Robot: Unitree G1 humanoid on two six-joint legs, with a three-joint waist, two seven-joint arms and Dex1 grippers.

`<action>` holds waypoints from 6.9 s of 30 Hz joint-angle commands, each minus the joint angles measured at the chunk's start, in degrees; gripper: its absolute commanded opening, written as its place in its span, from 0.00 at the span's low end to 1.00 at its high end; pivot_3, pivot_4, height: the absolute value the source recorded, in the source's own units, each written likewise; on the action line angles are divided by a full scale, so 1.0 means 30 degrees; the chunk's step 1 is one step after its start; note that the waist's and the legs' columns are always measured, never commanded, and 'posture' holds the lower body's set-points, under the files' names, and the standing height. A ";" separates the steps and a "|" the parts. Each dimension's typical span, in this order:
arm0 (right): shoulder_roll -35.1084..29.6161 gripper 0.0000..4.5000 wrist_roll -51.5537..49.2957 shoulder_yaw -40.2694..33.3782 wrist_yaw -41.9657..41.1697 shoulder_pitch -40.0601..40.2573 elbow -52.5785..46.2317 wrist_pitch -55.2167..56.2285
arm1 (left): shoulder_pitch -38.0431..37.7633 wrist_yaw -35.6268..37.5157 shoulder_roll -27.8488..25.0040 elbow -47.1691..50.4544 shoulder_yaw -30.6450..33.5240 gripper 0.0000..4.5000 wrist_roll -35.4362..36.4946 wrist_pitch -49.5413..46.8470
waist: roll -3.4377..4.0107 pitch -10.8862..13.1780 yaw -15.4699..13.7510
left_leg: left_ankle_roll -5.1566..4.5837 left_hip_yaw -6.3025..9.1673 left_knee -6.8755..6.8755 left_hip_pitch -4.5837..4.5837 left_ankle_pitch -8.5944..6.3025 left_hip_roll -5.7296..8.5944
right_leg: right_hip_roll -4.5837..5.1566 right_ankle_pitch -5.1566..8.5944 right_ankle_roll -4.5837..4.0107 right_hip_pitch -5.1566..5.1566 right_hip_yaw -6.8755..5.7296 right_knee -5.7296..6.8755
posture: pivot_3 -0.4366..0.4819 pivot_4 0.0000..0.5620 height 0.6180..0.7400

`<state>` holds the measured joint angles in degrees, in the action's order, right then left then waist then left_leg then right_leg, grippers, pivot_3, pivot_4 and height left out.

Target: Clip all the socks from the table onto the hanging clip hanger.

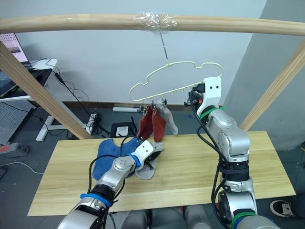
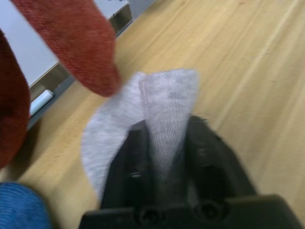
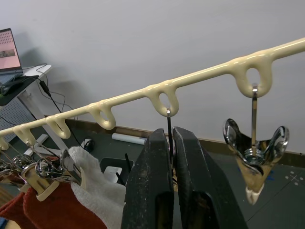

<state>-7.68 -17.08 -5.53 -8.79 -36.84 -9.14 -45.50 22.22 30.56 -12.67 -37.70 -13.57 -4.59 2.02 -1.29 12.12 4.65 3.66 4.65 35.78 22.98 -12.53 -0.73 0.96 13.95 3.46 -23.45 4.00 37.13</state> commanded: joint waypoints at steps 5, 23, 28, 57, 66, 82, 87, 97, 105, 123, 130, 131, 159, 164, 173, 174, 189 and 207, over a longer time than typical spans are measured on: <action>0.0227 0.00 -0.1242 -0.1527 0.0800 -0.0454 -0.0329 -0.2078 | -0.3496 0.1547 0.1106 0.7020 0.1362 0.00 0.3704 -0.1676 | -0.0001 0.0001 -0.0004 | 0.0000 0.0001 -0.0007 0.0010 0.0000 -0.0003 | 0.0013 -0.0001 -0.0004 -0.0005 0.0001 -0.0002 | 0.36 0.33 1.00; 0.4797 0.00 -0.5695 -0.9664 0.5397 -0.3829 -0.2162 -1.3768 | -0.3737 -0.0002 0.2435 1.2723 -0.0043 0.00 0.3033 0.2145 | 0.0043 -0.0030 0.0026 | -0.0005 -0.0005 0.0014 0.0008 0.0003 0.0009 | 0.0013 0.0001 -0.0004 0.0018 -0.0011 -0.0024 | 0.35 0.30 1.00; 0.5210 0.00 -0.5640 -1.0312 0.5638 -0.4216 -0.2300 -1.4491 | -0.2763 -0.1302 0.2885 1.1386 0.0317 0.00 0.2232 0.3945 | 0.0043 -0.0029 0.0027 | -0.0016 -0.0002 -0.0004 0.0021 -0.0004 0.0008 | 0.0014 0.0006 -0.0002 0.0008 -0.0016 -0.0033 | 0.34 0.30 1.00; 0.6756 0.00 -0.5328 -1.0680 0.5792 -0.4473 -0.2772 -1.5526 | -0.1279 -0.2394 0.3242 0.9774 -0.0165 0.00 0.1447 0.5742 | 0.0043 -0.0029 0.0050 | -0.0018 0.0001 -0.0001 0.0026 -0.0005 0.0009 | 0.0014 0.0009 0.0004 0.0008 -0.0020 -0.0038 | 0.34 0.32 1.00; 0.6676 0.36 -0.5644 -1.0589 0.5469 -0.4303 -0.3047 -1.5588 | -0.1122 -0.2301 0.3247 0.9738 -0.0151 0.00 0.1536 0.5727 | 0.0046 -0.0026 0.0088 | -0.0019 -0.0002 -0.0004 0.0040 -0.0005 0.0009 | 0.0014 0.0010 0.0006 -0.0009 -0.0017 -0.0042 | 0.33 0.32 1.00; 0.0345 1.00 -0.9808 -0.7214 0.0666 0.0429 -0.7756 -1.4306 | -0.2427 0.0452 0.3551 1.1791 0.0157 0.70 0.6099 -0.2006 | 0.0078 -0.0009 0.0597 | -0.0023 0.0006 0.0012 0.0261 -0.0007 0.0004 | -0.0003 0.0010 0.0027 -0.0224 -0.0019 -0.0010 | 0.30 0.32 1.00; -0.1026 1.00 -0.7097 -0.2869 -0.0176 0.4663 -0.9051 -0.8507 | -0.4040 0.0411 0.1251 1.4000 0.1102 0.96 0.6891 -0.6265 | 0.0078 -0.0009 0.1061 | -0.0023 0.0001 0.0011 0.0257 -0.0006 -0.0010 | -0.0017 0.0012 0.0029 -0.0237 -0.0010 -0.0002 | 0.33 0.32 1.00; -0.2698 0.64 0.1321 0.3101 0.0440 0.9115 -0.6537 0.3143 | -0.5612 -0.0007 -0.2467 1.9099 0.3880 0.96 0.7559 -0.9218 | 0.0072 -0.0009 0.0967 | -0.0019 -0.0010 0.0029 0.0244 -0.0004 -0.0007 | -0.0004 0.0005 0.0036 -0.0235 -0.0001 -0.0003 | 0.41 0.30 1.00; -0.1194 0.60 0.2925 0.3118 0.0818 0.7860 -0.4535 0.6986 | -0.6050 0.0927 -0.2864 2.1566 0.6056 0.96 1.0330 -0.8856 | 0.0069 -0.0008 0.0272 | -0.0017 -0.0009 0.0032 0.0243 -0.0003 -0.0012 | -0.0006 0.0003 0.0032 -0.0236 -0.0002 0.0000 | 0.44 0.29 1.00; 0.0469 0.36 0.4759 0.2885 0.1737 0.4789 -0.0425 0.8710 | -0.5471 0.0064 -0.2180 2.2047 0.5873 0.96 1.1038 -0.8501 | 0.0066 -0.0012 -0.0128 | -0.0016 -0.0009 0.0063 0.0232 0.0000 -0.0006 | 0.0001 -0.0058 -0.0064 -0.0226 -0.0003 0.0037 | 0.45 0.29 1.00; 0.0758 0.36 0.4663 0.2392 0.1860 0.3000 0.1755 0.9579 | -0.4629 -0.0303 -0.2274 2.2020 0.6084 0.96 1.1755 -0.8948 | 0.0064 -0.0013 -0.0141 | -0.0015 -0.0009 0.0079 0.0230 0.0001 -0.0004 | 0.0001 -0.0066 -0.0067 -0.0221 -0.0002 0.0054 | 0.46 0.30 1.00; 0.0796 0.36 0.4628 0.2354 0.1840 0.2771 0.2047 0.9715 | -0.4603 -0.0327 -0.2286 2.2014 0.6076 0.96 1.1742 -0.8952 | 0.0064 -0.0013 -0.0142 | -0.0016 -0.0009 0.0079 0.0229 0.0001 -0.0004 | 0.0001 -0.0068 -0.0069 -0.0221 -0.0002 0.0055 | 0.47 0.30 1.00; 0.2005 0.36 0.4343 0.1695 0.2066 0.0298 0.4503 1.0421 | -0.5063 -0.0438 -0.2408 2.1862 0.5965 0.96 1.1472 -0.8783 | 0.0064 -0.0012 -0.0235 | -0.0031 -0.0018 0.0093 0.0132 0.0019 -0.0001 | -0.0008 -0.0056 -0.0089 -0.0218 0.0017 0.0250 | 0.49 0.32 1.00; 0.2136 0.36 0.4127 0.1654 0.1821 0.0082 0.4781 1.0342 | -0.5127 -0.0542 -0.2361 2.1964 0.5931 0.96 1.1421 -0.8764 | 0.0064 -0.0012 -0.0316 | -0.0031 -0.0018 0.0092 0.0131 0.0018 -0.0001 | -0.0008 -0.0056 -0.0090 -0.0217 0.0017 0.0250 | 0.50 0.32 1.00; 0.2329 0.36 0.3844 0.1480 0.1608 -0.0274 0.5569 1.0426 | -0.5237 -0.0778 -0.2338 2.2131 0.5857 0.96 1.1343 -0.8728 | 0.0065 -0.0012 -0.0461 | -0.0032 -0.0017 0.0092 0.0131 0.0019 -0.0001 | -0.0007 -0.0055 -0.0091 -0.0218 0.0015 0.0250 | 0.51 0.31 1.00; 0.2324 0.36 0.3845 0.1475 0.1602 -0.0310 0.5634 1.0471 | -0.5217 -0.0801 -0.2343 2.2119 0.5854 0.96 1.1348 -0.8718 | 0.0065 -0.0012 -0.0464 | -0.0032 -0.0018 0.0092 0.0130 0.0019 -0.0001 | -0.0008 -0.0055 -0.0091 -0.0217 0.0016 0.0250 | 0.51 0.31 1.00; 0.2270 0.36 0.3874 0.1437 0.1700 -0.0431 0.5670 1.0680 | -0.4693 -0.0359 -0.1950 2.2547 0.6081 0.96 1.2855 -0.8756 | 0.0064 -0.0012 -0.0482 | -0.0032 -0.0018 0.0091 0.0131 0.0019 -0.0001 | -0.0007 -0.0054 -0.0093 -0.0217 0.0015 0.0249 | 0.50 0.31 1.00; 0.2154 0.11 0.3779 0.1391 0.1564 -0.0426 0.5669 1.0649 | -0.5037 0.0304 -0.2624 2.2860 0.5354 0.96 1.3313 -0.8921 | 0.0065 -0.0012 -0.0486 | -0.0034 -0.0019 0.0091 0.0126 0.0020 -0.0002 | -0.0011 -0.0053 -0.0095 -0.0215 0.0017 0.0251 | 0.50 0.30 1.00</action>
<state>-1.15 -5.39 -0.95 -3.69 -36.74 9.32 -14.83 7.29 31.01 -20.09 28.98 2.48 35.37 -25.75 -1.09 12.08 3.20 3.56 4.59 36.06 23.36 -12.46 -0.74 0.92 13.79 3.17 -24.10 4.05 37.88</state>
